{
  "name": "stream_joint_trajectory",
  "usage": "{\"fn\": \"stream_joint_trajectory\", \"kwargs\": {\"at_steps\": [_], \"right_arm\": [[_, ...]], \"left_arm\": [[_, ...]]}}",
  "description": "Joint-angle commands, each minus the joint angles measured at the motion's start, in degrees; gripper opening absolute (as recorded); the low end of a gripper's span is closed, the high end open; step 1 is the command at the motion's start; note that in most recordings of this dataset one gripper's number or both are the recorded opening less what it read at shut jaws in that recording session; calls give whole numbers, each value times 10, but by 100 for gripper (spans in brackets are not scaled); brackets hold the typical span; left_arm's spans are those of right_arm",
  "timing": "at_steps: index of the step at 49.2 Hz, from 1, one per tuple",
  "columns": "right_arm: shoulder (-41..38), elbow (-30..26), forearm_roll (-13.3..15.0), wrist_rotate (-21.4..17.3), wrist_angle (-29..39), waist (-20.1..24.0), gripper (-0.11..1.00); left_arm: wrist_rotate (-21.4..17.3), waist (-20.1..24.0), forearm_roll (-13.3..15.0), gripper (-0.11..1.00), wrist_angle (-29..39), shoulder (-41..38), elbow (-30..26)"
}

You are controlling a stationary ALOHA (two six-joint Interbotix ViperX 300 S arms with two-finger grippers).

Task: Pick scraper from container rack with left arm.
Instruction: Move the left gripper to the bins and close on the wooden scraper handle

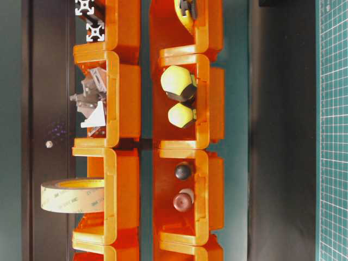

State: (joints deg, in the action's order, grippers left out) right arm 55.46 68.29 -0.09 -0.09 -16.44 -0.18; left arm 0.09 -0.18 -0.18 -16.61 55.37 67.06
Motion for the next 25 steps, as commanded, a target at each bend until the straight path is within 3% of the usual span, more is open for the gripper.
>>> {"fn": "stream_joint_trajectory", "kwargs": {"at_steps": [1,8,17,25], "right_arm": [[-1,-23,-3,-11,-10,10,2],[11,-29,-37,-29,-26,11,1],[14,-30,-37,-46,-23,11,1],[13,-30,-40,-52,-25,11,1]], "left_arm": [[10,-13,-25,6,35,-17,-29],[4,-24,-26,0,141,-13,-87],[-5,-34,-30,0,339,-21,-186],[-40,-55,-36,0,519,-36,-267]]}}
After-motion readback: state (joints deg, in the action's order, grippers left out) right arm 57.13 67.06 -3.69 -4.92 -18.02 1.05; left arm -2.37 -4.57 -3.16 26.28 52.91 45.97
